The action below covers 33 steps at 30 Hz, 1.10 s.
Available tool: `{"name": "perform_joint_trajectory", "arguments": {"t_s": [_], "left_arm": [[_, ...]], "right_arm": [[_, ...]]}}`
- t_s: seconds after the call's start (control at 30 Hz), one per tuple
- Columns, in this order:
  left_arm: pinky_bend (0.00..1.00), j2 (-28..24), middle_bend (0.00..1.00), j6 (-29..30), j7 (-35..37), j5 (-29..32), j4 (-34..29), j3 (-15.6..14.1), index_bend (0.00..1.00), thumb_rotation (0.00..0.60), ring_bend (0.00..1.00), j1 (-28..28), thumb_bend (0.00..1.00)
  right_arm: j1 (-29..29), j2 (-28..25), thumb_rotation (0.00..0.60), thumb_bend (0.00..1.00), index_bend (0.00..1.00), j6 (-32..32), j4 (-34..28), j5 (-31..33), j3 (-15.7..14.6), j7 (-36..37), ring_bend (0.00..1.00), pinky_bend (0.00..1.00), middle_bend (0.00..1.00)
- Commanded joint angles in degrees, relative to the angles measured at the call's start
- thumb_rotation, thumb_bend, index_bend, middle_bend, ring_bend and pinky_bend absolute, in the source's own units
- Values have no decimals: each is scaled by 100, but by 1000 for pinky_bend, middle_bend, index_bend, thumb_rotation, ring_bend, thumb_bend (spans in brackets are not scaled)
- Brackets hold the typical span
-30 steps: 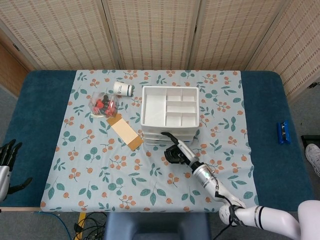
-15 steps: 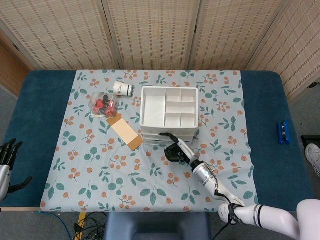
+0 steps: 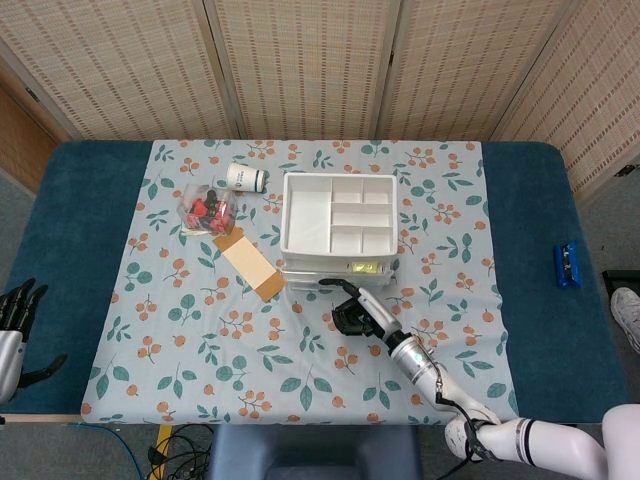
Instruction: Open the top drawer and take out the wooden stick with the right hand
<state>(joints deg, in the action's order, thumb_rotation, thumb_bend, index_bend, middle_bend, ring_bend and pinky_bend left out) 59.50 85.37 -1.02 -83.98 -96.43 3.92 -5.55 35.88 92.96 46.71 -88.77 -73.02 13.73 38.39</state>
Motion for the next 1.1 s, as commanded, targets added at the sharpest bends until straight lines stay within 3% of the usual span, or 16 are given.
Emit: {"name": "perform_joint_trajectory", "arguments": {"t_s": [0.03,0.33,0.57,0.83,1.1], "left_arm": [[73,5,0,3,5,-3,3,-2,32,600,0,3,159],[73,13,0,8,37,-18,28,-16,32,600,0,14,159],[73,6,0,16,58,-23,41,-18,32,600,0,21,159],[73,12,0,27,58,-63,27,-30,32,600,0,21,159],[73,-13,0,8,58,-83,-6,-36,32,600,0,9,159]], "right_arm": [[-65,-33,600,596,202,78,-95,-87,-85,14,948,928,865],[-320,-125,600,596,202,448,-373,-477,-472,-125,948,928,864],[-584,-416,600,596,202,1217,-709,-1176,-870,-1281,948,928,864],[-737,-991,600,596,185,1825,-1485,-1103,-607,-2767,948,928,864],[-661,-1392,600,596,173,1663,-1846,-298,-342,-3658,948,930,864]]}}
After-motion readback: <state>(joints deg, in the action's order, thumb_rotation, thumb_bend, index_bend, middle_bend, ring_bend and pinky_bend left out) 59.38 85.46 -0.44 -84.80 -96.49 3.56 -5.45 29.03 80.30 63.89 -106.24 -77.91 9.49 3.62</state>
